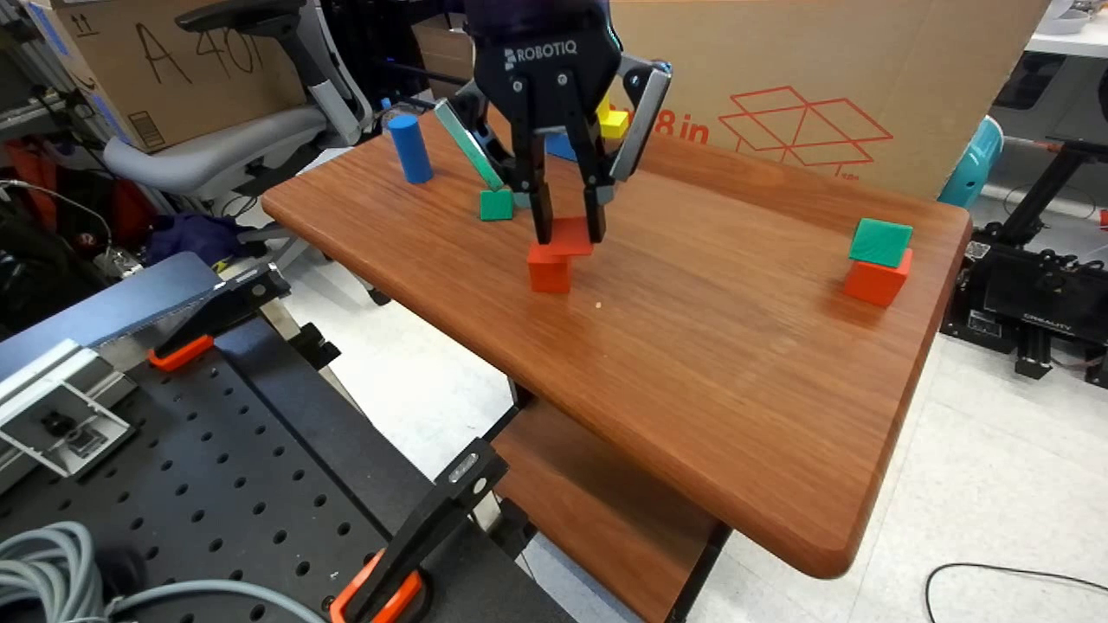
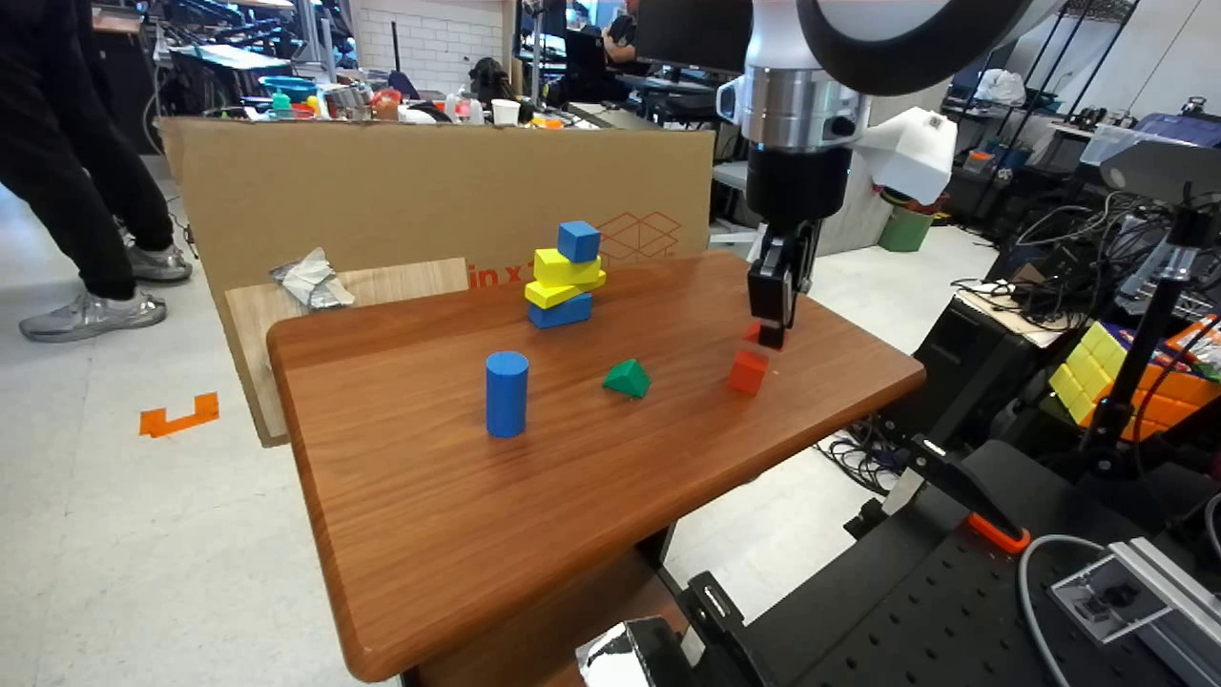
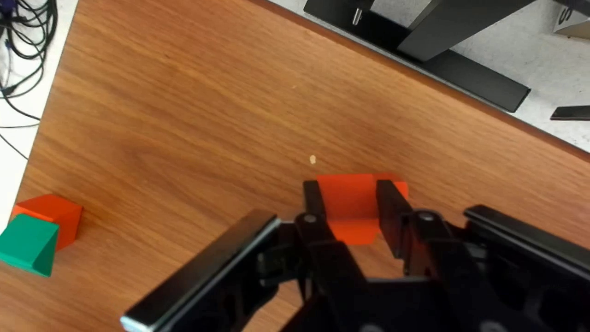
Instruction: Put the orange triangle on top of the orange square
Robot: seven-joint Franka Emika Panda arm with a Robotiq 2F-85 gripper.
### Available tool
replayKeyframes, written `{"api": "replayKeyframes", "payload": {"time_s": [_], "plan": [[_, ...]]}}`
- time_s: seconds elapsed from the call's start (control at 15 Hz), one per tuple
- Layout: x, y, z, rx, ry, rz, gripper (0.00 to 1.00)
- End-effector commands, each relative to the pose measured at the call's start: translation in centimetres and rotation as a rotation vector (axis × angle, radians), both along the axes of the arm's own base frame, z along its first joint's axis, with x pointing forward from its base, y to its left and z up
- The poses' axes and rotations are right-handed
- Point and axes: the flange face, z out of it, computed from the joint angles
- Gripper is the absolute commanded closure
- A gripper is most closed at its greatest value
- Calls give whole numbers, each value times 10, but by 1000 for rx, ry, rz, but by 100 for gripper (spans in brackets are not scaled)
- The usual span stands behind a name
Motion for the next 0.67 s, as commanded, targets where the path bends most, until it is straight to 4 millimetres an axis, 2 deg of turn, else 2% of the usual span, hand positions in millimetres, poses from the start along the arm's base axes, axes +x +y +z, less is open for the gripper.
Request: {"api": "replayKeyframes", "payload": {"time_s": [0.0,0.6], "plan": [[-4,2,7,59,-1,48,92],[-4,1,5,143,37,60,92]]}}
